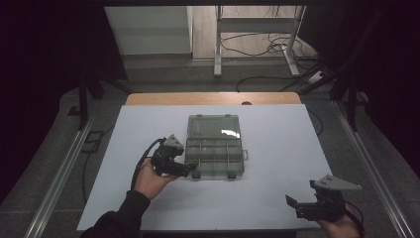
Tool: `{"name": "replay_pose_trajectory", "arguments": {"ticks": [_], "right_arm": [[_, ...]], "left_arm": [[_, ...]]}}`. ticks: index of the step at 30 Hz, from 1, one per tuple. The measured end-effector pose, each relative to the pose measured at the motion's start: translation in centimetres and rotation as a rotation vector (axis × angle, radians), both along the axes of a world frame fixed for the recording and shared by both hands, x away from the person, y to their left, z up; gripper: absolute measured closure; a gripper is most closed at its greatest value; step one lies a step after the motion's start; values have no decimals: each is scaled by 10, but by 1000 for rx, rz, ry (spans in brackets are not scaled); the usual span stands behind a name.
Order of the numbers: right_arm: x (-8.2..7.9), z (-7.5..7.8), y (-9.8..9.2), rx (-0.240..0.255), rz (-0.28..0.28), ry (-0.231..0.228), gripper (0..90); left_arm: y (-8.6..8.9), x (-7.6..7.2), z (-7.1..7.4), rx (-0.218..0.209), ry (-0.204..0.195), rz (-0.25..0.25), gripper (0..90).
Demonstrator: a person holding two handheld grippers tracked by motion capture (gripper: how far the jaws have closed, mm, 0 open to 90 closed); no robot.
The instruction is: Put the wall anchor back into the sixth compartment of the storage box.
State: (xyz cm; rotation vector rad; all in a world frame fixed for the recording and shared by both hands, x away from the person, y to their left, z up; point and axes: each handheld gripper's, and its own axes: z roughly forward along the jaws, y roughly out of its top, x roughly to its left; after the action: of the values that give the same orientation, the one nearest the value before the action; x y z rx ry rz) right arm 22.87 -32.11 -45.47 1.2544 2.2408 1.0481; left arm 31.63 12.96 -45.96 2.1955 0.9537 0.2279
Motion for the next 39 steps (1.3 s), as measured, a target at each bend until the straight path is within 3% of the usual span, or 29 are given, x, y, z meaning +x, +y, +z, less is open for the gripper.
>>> {"name": "replay_pose_trajectory", "arguments": {"ticks": [26, 39], "right_arm": [[-2, 1, 2, -16, 16, -13, 6], [-2, 0, 0, -6, 12, -17, 0]], "left_arm": [[22, -22, 7, -68, 2, 24, 83], [33, -40, 11, -99, -22, 41, 42]]}}
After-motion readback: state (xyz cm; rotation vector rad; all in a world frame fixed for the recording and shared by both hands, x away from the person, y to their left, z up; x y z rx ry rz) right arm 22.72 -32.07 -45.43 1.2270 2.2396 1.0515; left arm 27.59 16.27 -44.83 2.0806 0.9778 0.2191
